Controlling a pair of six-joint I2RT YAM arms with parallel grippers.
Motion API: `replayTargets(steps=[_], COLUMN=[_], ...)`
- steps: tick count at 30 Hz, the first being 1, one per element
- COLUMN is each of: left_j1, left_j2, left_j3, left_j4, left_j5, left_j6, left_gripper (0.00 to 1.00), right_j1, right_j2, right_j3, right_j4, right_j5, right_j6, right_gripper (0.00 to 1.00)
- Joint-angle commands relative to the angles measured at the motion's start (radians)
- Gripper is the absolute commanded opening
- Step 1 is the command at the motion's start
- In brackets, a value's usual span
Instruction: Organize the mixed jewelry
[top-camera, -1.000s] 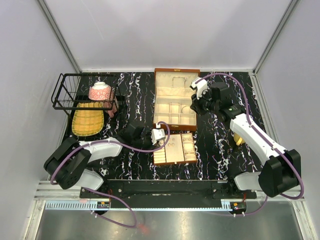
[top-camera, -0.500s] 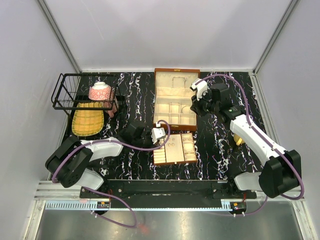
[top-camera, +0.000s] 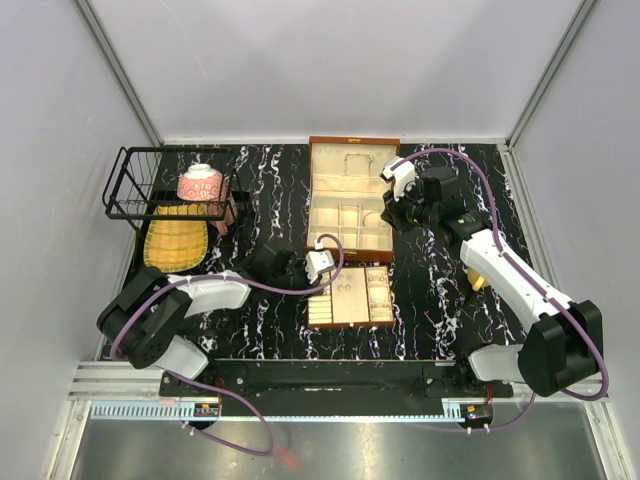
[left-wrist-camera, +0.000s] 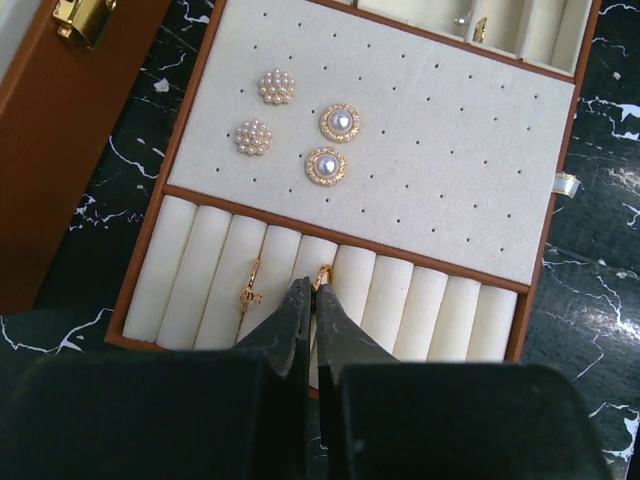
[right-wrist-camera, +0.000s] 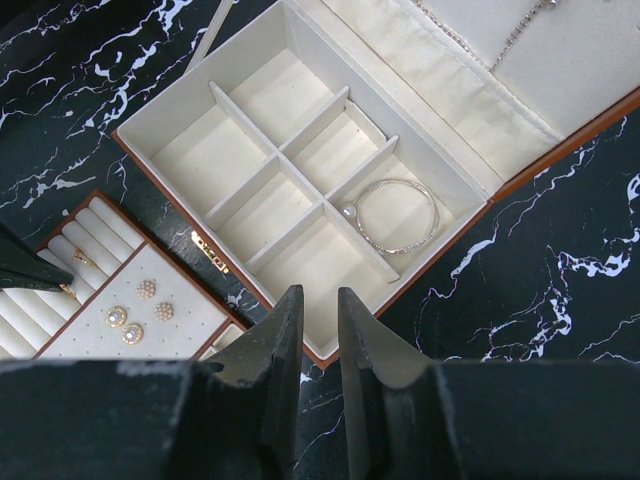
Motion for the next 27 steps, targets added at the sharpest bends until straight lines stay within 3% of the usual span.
replayTargets(steps=[1,8,27], left_j1=[-0.003,-0.015,-0.135], left_j2=[0.018,0.105,0.125], left_j3=[0.031,0.093,0.077], left_j4=[-0.006,-0.072,0.035], left_j5=[-0.052,-0.067,-0.112], left_j6=[-0.042,-0.102,-0.045], left_gripper=[0.0,0.0,0.0], right_j1=[-0.006,-0.006,-0.005], right_j2=[-0.013,0.013,0.028], right_j3=[0.015,0.03,0.074], right_j4=[0.041,0.034,0.002], right_j5=[-0.006,0.007,0.03], right_j6=[-0.014,-0.021,-0.04], right_gripper=[0.26,0.26,0.26])
